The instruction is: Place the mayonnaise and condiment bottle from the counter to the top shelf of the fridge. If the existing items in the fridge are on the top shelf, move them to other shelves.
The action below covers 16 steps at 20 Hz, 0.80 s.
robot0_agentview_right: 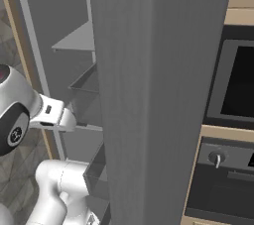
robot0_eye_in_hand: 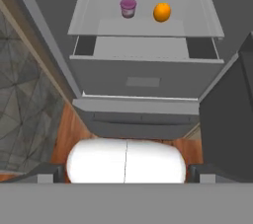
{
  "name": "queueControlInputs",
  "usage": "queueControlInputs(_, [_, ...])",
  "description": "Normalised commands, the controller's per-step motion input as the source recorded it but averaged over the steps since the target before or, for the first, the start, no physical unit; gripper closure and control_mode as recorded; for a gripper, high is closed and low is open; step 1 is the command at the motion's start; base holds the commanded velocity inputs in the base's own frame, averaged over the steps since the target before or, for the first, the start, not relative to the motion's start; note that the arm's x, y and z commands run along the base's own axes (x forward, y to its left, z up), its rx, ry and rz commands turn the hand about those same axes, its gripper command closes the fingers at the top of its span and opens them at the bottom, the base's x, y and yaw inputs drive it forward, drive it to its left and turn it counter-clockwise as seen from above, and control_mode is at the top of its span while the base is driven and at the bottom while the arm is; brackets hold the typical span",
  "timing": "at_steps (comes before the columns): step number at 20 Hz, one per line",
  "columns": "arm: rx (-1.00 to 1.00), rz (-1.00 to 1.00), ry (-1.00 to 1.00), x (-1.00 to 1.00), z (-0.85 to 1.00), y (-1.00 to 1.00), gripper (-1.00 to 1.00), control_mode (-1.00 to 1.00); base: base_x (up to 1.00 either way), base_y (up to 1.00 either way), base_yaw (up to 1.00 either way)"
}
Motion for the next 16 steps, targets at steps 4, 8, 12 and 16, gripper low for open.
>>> queueControlInputs(4, [0.0,0.0,0.0,0.0,0.0,0.0,-1.0,-1.0,0.0,0.0,0.0])
queueControlInputs(8, [0.0,0.0,0.0,-0.12,0.0,0.0,-1.0,1.0,-0.3,0.0,0.0])
queueControlInputs(12, [0.0,0.0,0.0,0.0,0.0,0.0,-1.0,1.0,-0.85,0.0,0.01])
queueControlInputs(16, [0.0,0.0,0.0,0.0,0.0,0.0,-1.0,1.0,-0.93,0.0,-0.06])
